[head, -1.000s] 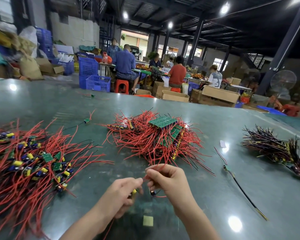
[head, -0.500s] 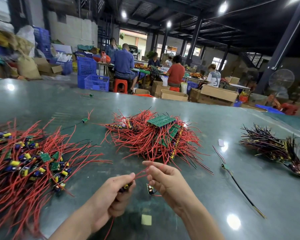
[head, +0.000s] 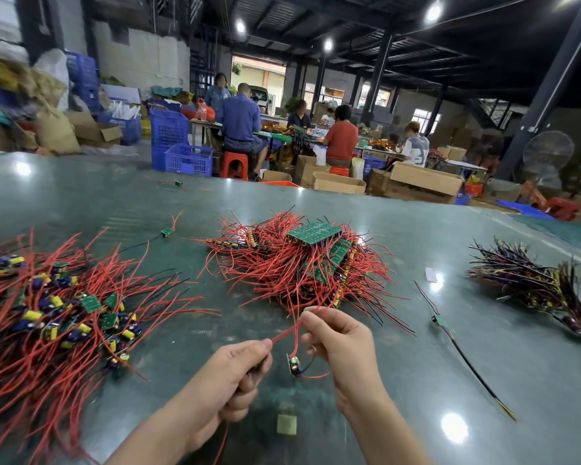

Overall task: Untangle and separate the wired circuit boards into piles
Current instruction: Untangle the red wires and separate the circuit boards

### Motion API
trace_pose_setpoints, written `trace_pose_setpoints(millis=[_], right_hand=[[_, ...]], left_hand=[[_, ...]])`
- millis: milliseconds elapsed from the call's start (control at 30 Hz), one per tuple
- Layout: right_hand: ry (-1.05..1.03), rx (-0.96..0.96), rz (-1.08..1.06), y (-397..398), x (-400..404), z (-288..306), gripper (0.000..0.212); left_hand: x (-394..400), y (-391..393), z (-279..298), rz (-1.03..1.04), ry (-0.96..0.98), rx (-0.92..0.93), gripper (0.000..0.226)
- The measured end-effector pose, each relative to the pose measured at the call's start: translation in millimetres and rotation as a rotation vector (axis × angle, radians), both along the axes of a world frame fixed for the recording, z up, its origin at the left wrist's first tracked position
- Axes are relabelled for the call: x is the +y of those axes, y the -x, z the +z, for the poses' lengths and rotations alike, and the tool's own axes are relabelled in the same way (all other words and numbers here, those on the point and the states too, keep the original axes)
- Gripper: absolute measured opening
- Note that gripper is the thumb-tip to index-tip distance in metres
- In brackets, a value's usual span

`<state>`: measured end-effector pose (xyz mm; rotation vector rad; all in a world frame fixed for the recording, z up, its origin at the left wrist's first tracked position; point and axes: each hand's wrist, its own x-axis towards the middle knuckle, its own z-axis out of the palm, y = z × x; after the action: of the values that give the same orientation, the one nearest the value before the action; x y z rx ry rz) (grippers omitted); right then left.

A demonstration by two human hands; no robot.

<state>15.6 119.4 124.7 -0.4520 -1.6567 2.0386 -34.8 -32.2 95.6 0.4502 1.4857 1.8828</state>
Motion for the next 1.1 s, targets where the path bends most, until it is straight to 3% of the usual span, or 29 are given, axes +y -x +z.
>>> trace_pose_setpoints(millis=[167,400,700,900,1100], right_hand=[[-0.051,0.022,-0.114,1,2,-2,0.02],[0.128,0.037,-0.193,4,10,-10,0.015],[0.039,0.057,-0.428,8,19,-17,0.011],[-0.012,0.069,-0.387,10,29,-20,0.004],[-0.204,0.109,-0.448,10,29,-24,0.01]], left_hand=[[0,0,1,-0.07,0.022,-0.001,0.033],[0,0,-1,-0.106,0.048,-0.011,0.038],[5,-3,-2,-0.115,0.116,0.081,0.041],[1,-1,-2,-0.079,0.123,0.068,0.042],[4,-5,-3,-0.094,0.148,0.095,0.039]])
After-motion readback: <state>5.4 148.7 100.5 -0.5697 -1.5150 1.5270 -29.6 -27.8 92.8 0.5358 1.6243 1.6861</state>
